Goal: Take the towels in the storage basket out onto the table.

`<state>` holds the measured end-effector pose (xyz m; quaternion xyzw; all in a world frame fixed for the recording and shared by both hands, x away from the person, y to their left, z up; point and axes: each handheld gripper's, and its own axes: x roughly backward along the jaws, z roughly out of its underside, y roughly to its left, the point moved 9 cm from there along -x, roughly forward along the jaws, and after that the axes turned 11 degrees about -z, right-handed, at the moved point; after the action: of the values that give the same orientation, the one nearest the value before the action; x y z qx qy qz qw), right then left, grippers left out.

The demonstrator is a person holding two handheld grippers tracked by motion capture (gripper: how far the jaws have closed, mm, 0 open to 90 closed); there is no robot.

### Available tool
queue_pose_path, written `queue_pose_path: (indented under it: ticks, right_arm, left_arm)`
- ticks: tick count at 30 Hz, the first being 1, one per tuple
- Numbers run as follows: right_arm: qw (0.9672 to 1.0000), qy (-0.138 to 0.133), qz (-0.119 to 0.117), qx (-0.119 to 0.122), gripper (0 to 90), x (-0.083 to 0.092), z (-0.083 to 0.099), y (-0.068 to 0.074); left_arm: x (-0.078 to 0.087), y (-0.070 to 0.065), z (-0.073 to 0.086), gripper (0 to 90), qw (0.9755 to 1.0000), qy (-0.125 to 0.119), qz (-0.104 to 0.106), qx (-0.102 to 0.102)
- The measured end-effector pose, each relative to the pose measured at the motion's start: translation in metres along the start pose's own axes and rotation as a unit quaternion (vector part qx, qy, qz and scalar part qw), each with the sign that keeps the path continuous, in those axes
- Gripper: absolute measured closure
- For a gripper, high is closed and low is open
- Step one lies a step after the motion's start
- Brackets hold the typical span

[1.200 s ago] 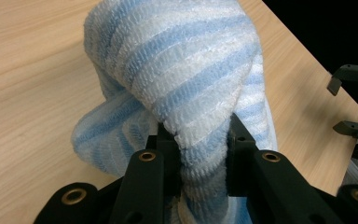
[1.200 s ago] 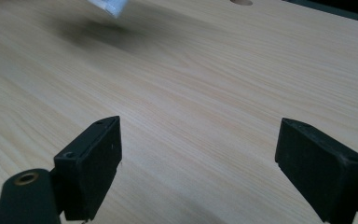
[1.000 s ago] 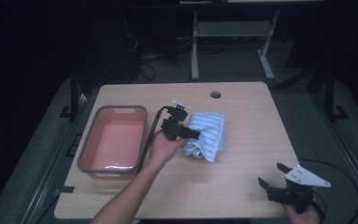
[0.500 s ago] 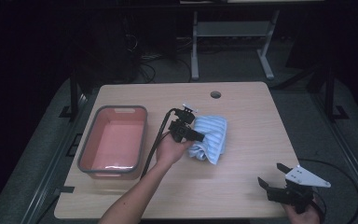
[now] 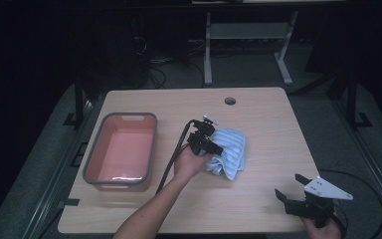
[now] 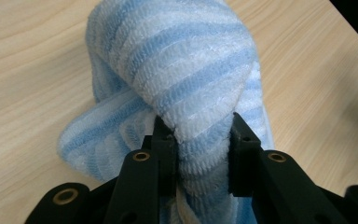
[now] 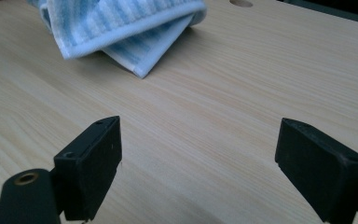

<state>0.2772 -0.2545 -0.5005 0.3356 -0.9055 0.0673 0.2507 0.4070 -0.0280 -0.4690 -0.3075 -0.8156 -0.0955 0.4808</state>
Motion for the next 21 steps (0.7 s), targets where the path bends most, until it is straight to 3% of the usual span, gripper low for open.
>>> queue_pose_path:
  ticks: [3, 9, 15, 21]
  right_arm:
    - [1.0000, -0.001, 0.001, -0.001, 14.1, 0.000, 0.000, 0.000]
    - [1.0000, -0.002, 0.000, 0.002, 14.1, 0.001, -0.001, 0.002]
    - [1.0000, 0.001, 0.000, 0.000, 14.1, 0.001, 0.000, 0.002]
    - [1.0000, 0.002, -0.003, 0.003, 14.1, -0.002, -0.001, 0.004]
  left_arm:
    - [-0.004, -0.004, 0.000, 68.2, 1.0000, 0.000, 0.000, 0.003]
    - [-0.010, -0.007, 0.006, 65.5, 0.9999, 0.008, -0.003, -0.011]
    - [-0.012, -0.009, 0.008, 65.7, 1.0000, 0.005, 0.003, -0.002]
    - [-0.013, -0.011, 0.009, 57.7, 0.9999, 0.003, 0.011, -0.001]
